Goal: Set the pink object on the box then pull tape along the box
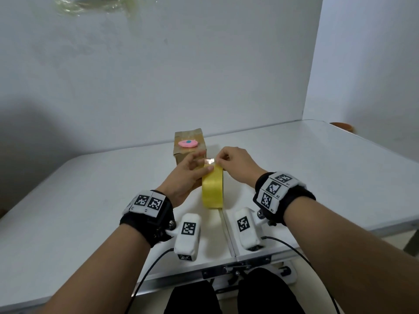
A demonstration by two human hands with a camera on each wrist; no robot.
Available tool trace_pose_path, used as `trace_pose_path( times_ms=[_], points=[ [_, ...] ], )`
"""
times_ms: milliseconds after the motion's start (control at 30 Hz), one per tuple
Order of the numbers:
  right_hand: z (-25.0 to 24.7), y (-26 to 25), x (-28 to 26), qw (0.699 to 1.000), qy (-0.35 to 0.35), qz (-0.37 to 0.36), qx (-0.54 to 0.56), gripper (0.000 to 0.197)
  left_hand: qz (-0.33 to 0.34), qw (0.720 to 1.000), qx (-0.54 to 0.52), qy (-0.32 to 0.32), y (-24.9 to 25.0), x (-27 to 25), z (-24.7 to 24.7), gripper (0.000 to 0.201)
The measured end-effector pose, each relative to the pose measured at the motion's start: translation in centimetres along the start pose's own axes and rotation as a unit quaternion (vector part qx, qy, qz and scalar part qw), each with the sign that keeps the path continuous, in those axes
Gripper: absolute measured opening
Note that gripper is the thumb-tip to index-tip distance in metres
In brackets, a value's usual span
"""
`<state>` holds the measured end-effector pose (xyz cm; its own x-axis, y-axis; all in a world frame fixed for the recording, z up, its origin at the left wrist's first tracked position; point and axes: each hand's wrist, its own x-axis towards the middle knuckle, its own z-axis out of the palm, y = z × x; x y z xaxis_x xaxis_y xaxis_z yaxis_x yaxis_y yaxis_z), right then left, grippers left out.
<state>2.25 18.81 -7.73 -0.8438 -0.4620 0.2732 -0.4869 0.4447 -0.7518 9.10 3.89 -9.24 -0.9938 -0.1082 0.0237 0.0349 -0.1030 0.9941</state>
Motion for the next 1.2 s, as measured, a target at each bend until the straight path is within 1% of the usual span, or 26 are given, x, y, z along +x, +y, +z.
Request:
trace_pose_path(
  times_ms=[200, 367, 567, 733, 866, 966, 1066, 1200],
  points=[
    [0.2, -0.3, -0.1, 1.000, -0.009, -0.013, -0.013, 0.020, -0.036, 0.999, 0.007, -0.013, 0.4, 0.2, -0.7, 0.048],
    [0.4, -0.6, -0.3, 1.000, -0.011, -0.025, -0.016, 0.019, -0.043, 0.999, 0.024, -0.018, 0.4, 0.2, -1.1, 0.047],
    [0.6, -0.8, -0.1, 0.997, -0.001, -0.044, -0.060, 0.018, -0.050, 0.996, 0.064, -0.025, 0.8, 0.5, -0.9, 0.050],
    [0.4, -1.1, -0.3, 0.998, -0.008, -0.045, -0.052, 0.016, -0.062, 0.994, 0.084, -0.030, 1.1, 0.4, -0.9, 0.051],
    [0.1, -2.0, -0.5, 0.998, -0.012, -0.045, -0.050, 0.011, -0.061, 0.994, 0.086, -0.031, 1.2, 0.4, -0.8, 0.043],
    [-0.2, -2.5, -0.6, 0.998, -0.018, -0.045, -0.048, 0.010, -0.062, 0.993, 0.095, -0.030, 1.4, 0.5, -0.7, 0.042],
    [-0.5, -2.8, -0.7, 0.998, -0.025, -0.049, -0.027, 0.009, -0.061, 0.993, 0.099, -0.027, 1.3, 0.6, -0.8, 0.044],
    [-0.7, -2.4, -0.2, 0.999, -0.019, -0.028, 0.016, 0.008, -0.054, 0.993, 0.104, -0.006, 1.0, 0.5, -0.6, 0.046]
  ],
)
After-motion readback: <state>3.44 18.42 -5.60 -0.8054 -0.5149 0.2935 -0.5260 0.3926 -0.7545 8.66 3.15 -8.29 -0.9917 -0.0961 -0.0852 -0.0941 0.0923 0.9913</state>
